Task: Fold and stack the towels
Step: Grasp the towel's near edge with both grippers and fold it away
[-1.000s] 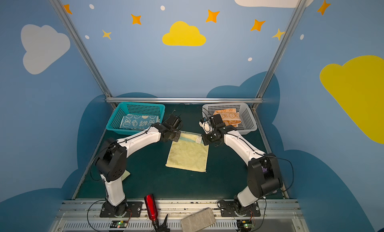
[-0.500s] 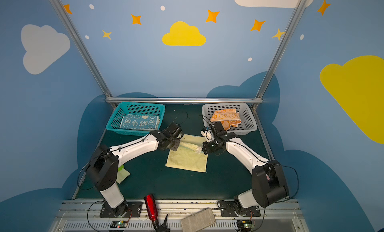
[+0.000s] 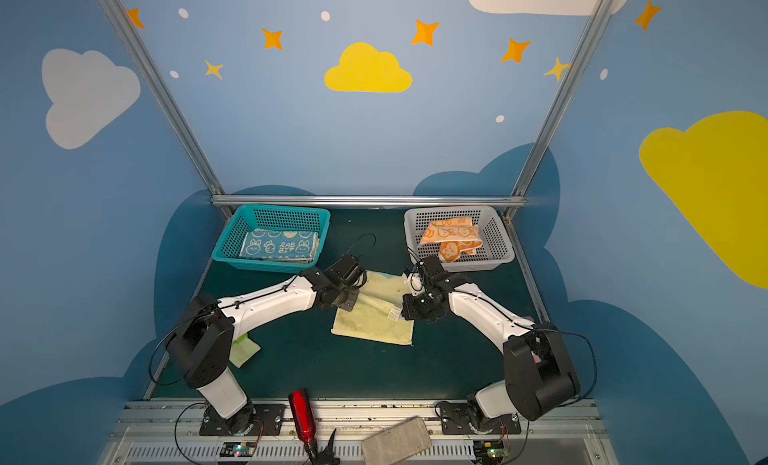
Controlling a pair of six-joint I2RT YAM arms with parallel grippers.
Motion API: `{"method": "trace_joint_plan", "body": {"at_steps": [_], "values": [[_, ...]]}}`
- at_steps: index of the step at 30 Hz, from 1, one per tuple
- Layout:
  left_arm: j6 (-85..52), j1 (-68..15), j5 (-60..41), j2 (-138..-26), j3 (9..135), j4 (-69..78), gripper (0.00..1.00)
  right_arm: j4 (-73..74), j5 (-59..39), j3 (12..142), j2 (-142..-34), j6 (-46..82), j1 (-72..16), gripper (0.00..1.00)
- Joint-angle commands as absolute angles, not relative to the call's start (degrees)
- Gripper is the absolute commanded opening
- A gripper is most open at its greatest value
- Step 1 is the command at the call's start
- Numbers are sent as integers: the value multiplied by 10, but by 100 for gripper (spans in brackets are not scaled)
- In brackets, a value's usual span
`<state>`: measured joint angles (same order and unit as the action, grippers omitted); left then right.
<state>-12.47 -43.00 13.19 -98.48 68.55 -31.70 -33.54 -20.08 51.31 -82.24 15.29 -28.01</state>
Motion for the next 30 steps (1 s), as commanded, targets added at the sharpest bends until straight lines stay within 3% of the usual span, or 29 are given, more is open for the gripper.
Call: {"method": "trace_joint_plan", "body": {"at_steps": [1, 14, 19, 22, 24, 30], "values": [[-150, -420, 184, -983, 668, -347, 4, -379, -159, 478, -798, 190, -276, 0], [-182, -452, 191, -1007, 635, -348, 6, -346, -144, 420, -794, 219, -293, 2], [-190, -462, 201, -1005, 625, -350, 21, -349, -145, 411, -796, 222, -308, 13], [-192, -468, 205, -988, 610, -348, 38, -359, -150, 410, -791, 218, -311, 23], [-194, -471, 210, -974, 602, -348, 43, -360, -159, 408, -782, 215, -315, 29], [-208, -472, 233, -928, 580, -350, 51, -383, -173, 407, -723, 206, -330, 34]]}}
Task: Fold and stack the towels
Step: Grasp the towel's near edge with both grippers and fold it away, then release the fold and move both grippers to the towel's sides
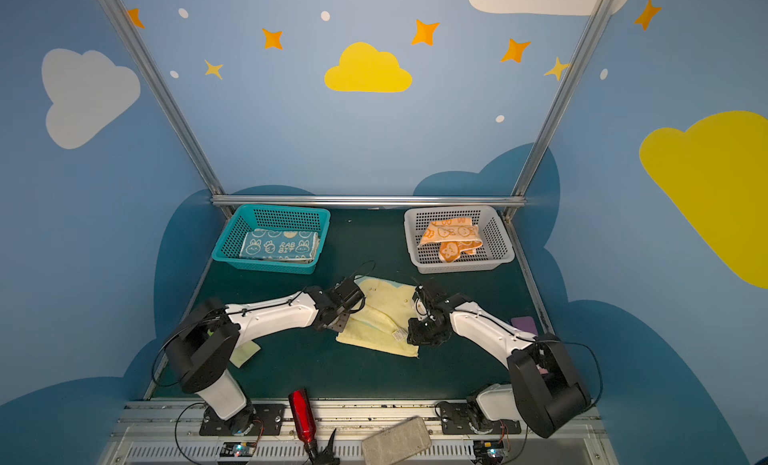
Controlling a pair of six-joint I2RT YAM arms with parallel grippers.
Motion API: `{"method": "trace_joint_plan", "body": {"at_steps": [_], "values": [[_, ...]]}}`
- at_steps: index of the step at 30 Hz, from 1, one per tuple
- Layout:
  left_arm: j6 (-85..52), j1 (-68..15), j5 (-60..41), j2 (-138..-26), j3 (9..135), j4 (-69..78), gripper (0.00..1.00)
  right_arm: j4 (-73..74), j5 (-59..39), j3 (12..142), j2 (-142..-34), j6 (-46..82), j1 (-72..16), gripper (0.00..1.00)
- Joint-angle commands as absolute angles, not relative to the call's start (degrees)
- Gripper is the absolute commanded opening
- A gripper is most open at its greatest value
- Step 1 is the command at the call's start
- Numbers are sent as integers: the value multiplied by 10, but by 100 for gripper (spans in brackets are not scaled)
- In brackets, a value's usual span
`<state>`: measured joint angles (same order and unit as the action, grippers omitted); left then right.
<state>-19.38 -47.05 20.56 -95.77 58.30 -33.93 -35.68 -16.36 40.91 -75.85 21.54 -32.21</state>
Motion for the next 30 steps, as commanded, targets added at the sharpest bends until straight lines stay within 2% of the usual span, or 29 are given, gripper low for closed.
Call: {"method": "trace_joint_plan", "body": {"at_steps": [1, 8, 11, 15, 30], "values": [[-208, -472, 236, -919, 576, -347, 52, -386, -175, 407, -711, 205, -330, 35], [-210, -472, 269, -888, 570, -316, 54, -363, -149, 405, -682, 214, -334, 38], [-210, -471, 273, -883, 570, -301, 54, -330, -123, 415, -708, 230, -332, 38], [-207, -468, 262, -876, 567, -278, 61, -293, -119, 445, -769, 235, -327, 38], [-206, -448, 260, -856, 557, -262, 65, -204, -234, 477, -902, 194, -338, 39]]}}
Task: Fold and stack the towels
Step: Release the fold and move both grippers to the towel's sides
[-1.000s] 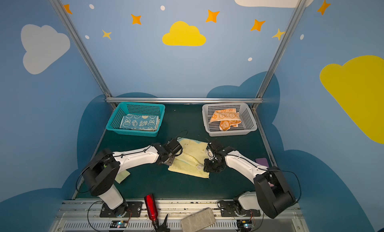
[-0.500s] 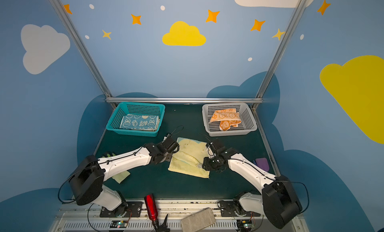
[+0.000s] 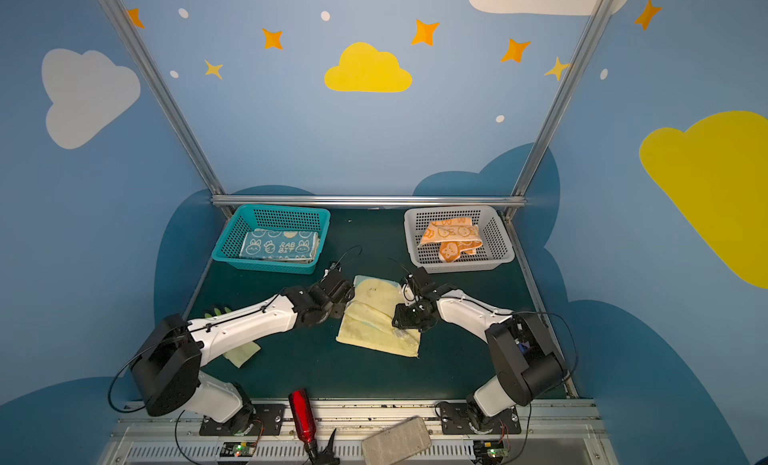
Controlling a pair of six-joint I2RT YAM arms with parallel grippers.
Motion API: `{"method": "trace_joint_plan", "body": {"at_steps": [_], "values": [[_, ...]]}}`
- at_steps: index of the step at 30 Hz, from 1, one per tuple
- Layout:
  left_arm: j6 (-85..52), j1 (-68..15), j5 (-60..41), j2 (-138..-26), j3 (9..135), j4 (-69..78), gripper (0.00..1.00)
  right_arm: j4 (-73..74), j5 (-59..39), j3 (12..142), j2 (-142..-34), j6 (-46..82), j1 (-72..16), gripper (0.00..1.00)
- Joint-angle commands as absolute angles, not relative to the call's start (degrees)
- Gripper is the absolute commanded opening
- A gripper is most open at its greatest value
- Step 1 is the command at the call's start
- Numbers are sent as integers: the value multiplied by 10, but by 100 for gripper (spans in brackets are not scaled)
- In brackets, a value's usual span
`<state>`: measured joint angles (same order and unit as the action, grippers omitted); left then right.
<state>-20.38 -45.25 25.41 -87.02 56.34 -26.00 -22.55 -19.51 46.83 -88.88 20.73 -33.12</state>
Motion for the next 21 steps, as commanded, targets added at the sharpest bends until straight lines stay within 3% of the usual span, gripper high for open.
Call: {"method": "trace_joint_plan", "body": {"at_steps": [1, 10, 21], "values": [[-205, -447, 260, -855, 557, -263, 66, -199, -244, 476, -904, 190, -342, 39], [-209, -436, 258, -837, 548, -260, 73, -209, -292, 463, -883, 140, -399, 39], [-208, -422, 258, -832, 546, -267, 74, -251, -282, 408, -813, 129, -449, 39]]}}
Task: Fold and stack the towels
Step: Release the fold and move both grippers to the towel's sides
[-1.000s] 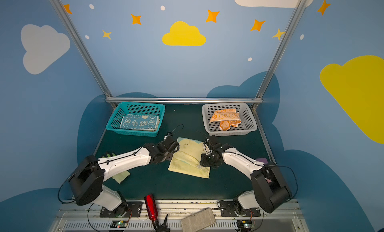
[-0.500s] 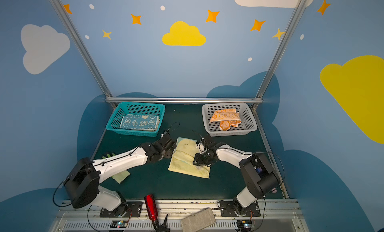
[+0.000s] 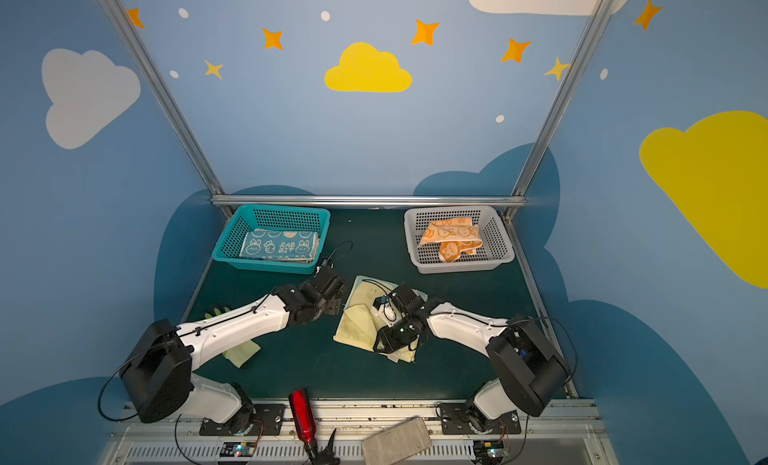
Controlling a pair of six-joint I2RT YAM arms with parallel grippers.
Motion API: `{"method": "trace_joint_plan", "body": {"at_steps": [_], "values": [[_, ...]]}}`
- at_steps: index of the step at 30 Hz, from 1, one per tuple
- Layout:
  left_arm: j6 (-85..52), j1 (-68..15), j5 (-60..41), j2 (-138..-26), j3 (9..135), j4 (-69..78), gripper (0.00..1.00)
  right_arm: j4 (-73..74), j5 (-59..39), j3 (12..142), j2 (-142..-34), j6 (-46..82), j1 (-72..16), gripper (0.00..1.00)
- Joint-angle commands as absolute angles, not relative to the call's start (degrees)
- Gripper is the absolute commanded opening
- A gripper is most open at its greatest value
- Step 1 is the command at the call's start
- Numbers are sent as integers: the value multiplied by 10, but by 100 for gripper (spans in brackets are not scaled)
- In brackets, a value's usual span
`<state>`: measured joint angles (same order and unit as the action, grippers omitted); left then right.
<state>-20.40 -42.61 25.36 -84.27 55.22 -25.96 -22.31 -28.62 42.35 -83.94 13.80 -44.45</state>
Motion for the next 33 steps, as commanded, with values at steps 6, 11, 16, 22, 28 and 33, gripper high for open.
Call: {"method": "trace_joint_plan", "body": {"at_steps": [6, 11, 16, 22, 28, 33], "values": [[-205, -418, 252, -847, 556, -265, 74, -258, -239, 389, -758, 131, -452, 39], [-198, -417, 246, -864, 571, -261, 74, -242, -194, 405, -750, 153, -451, 39], [-203, -409, 241, -864, 573, -258, 75, -190, -182, 435, -806, 181, -451, 39], [-212, -371, 188, -817, 539, -233, 79, -144, -178, 468, -878, 194, -450, 41], [-219, -335, 151, -762, 499, -206, 85, -128, -200, 515, -944, 183, -450, 41], [-214, -323, 155, -741, 491, -219, 86, -104, -257, 532, -970, 169, -460, 42]]}}
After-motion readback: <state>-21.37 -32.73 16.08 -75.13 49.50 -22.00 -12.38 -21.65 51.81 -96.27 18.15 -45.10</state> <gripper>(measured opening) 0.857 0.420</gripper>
